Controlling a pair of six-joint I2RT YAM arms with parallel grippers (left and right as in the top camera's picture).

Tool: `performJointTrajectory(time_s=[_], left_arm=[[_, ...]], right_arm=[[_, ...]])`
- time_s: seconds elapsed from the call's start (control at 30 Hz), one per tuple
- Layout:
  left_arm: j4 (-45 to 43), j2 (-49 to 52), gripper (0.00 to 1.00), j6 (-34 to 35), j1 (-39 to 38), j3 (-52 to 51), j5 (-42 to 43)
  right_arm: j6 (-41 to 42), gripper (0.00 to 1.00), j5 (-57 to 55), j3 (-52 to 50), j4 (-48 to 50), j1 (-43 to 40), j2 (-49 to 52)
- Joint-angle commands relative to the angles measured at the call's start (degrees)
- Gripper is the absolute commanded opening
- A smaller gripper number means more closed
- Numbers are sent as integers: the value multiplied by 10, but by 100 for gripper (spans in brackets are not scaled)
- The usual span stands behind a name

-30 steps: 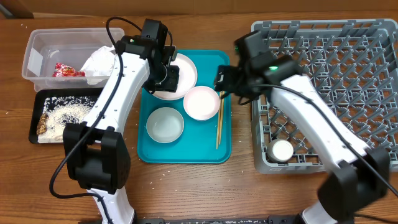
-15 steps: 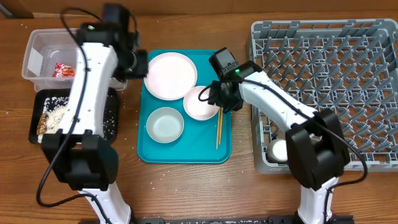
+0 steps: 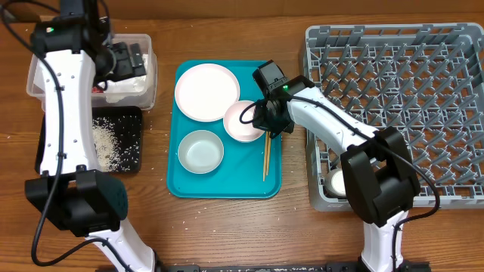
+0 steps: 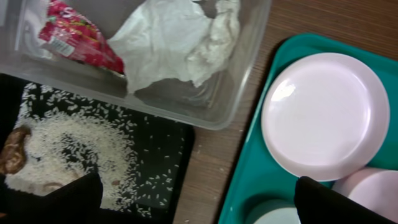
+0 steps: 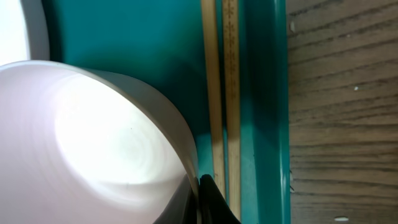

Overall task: Sort waste into correct bins and load items into the dishwasher
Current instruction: 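Move right gripper to the pink bowl and grasp its rim, then carry the pink bowl into the dish rack's back corner, release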

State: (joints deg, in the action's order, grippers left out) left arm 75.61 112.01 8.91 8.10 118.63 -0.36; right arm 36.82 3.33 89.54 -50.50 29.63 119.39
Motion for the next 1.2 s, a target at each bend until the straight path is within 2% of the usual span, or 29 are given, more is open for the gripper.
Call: performJointTrajectory(time_s=[0.0, 0.23, 0.4, 0.5, 0.63, 0.73, 1.0, 1.17], left_arm=[[0, -11, 100, -1, 14, 11, -26], [0, -11, 100, -1, 16, 11, -26], [0, -11, 100, -1, 16, 11, -26], [0, -11, 100, -1, 16, 11, -26], [0, -11, 100, -1, 16, 11, -26], [0, -11, 100, -1, 16, 11, -26], [0, -11, 100, -1, 16, 11, -26], [0, -11, 100, -1, 16, 11, -26]], right_arm=[[-12, 4, -24, 1, 3, 1, 3], [-52, 4, -100, 59, -56, -17, -54], [-54, 4, -282, 168, -149, -34, -114], [-54, 4, -397, 209, -166, -40, -127], [-59, 4, -574, 203, -142, -57, -119], [-102, 4, -655, 188, -101, -80, -100], [-293, 4, -669, 179, 23, -139, -13], [-327, 4, -743, 179, 61, -142, 33]])
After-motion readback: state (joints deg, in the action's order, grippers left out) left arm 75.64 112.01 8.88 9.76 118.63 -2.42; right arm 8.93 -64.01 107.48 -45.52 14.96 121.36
